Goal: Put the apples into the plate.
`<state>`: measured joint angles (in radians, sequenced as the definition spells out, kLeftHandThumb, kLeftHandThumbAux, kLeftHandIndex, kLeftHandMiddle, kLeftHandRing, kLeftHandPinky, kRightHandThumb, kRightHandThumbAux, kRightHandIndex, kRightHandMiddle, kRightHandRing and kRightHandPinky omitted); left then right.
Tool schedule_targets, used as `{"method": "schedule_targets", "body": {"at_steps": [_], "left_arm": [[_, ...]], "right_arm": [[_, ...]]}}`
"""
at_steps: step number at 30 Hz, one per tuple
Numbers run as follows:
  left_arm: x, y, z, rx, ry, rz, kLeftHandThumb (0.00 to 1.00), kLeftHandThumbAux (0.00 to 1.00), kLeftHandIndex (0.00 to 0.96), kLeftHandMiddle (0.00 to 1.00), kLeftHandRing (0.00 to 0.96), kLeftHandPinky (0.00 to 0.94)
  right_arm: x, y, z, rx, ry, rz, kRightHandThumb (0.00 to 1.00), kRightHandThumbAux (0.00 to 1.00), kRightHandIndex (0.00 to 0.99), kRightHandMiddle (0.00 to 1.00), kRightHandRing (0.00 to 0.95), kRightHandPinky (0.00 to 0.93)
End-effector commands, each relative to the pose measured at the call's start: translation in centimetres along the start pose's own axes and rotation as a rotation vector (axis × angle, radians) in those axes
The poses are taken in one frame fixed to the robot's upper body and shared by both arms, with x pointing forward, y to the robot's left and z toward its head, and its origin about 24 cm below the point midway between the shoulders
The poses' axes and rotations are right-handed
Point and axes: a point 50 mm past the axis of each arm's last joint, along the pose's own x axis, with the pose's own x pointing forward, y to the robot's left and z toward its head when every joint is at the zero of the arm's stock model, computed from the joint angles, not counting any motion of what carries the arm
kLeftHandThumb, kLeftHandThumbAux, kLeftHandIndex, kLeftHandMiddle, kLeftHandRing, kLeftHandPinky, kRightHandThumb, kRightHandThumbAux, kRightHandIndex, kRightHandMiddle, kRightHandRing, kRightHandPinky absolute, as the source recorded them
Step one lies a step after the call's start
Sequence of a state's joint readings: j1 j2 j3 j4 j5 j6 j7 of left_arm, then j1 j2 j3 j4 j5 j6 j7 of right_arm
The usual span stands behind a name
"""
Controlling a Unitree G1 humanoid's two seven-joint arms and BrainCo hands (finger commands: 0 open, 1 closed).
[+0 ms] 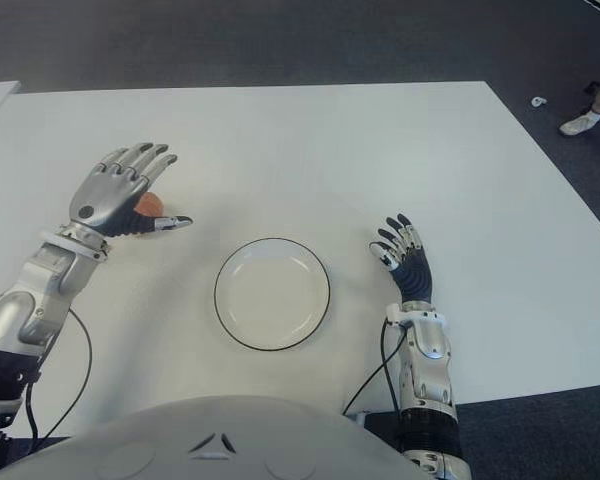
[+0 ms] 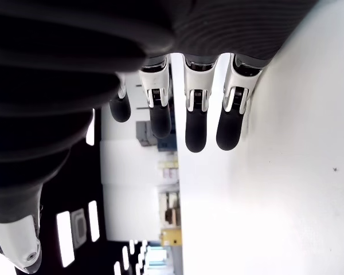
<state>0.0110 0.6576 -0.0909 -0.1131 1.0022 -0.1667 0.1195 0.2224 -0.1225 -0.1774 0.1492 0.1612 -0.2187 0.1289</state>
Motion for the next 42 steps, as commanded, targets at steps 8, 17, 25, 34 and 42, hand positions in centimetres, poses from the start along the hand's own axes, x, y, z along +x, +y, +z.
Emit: {"method": "schedule_targets", "body": {"at_steps": [8,17,25,34,42], "left_arm": [[0.5,-1.0,-0.9,0.049,0.017,-0.046,0.255,0.104,0.000,0.000,0.000,0.000],[0.9,-2.5,-2.3,0.060,0.046,-0.106,0.249,0.102,0.000,0.000,0.000,0.000],[1.1,-3.8,-3.3,0.048,0.072,-0.158,0.252,0.115,0.000,0.000,0.000,0.000],[1.1,-4.8,-4.1,0.016,0.107,-0.195,0.267,0.145,0.000,0.000,0.000,0.000],[1.2,-5.2,-5.0,0.012,0.137,-0.212,0.279,0.167,0.000,0.000,0.000,0.000]], "right_arm": [[-2.4,-0.5,-4.5,0.022,0.251,-0.024,0.307,0.681,0.025,0.135,0.185,0.230],[-2.6,-0.6,-4.4,0.013,0.245,-0.023,0.284,0.691,0.031,0.133,0.180,0.217],[-2.8,-0.9,-4.3,0.003,0.242,-0.027,0.272,0.693,0.029,0.132,0.184,0.222],[-2.9,-1.4,-4.4,0.000,0.242,-0.027,0.295,0.711,0.027,0.138,0.188,0.220],[-2.9,-1.7,-4.5,0.015,0.242,-0.036,0.324,0.719,0.028,0.143,0.193,0.222]]}}
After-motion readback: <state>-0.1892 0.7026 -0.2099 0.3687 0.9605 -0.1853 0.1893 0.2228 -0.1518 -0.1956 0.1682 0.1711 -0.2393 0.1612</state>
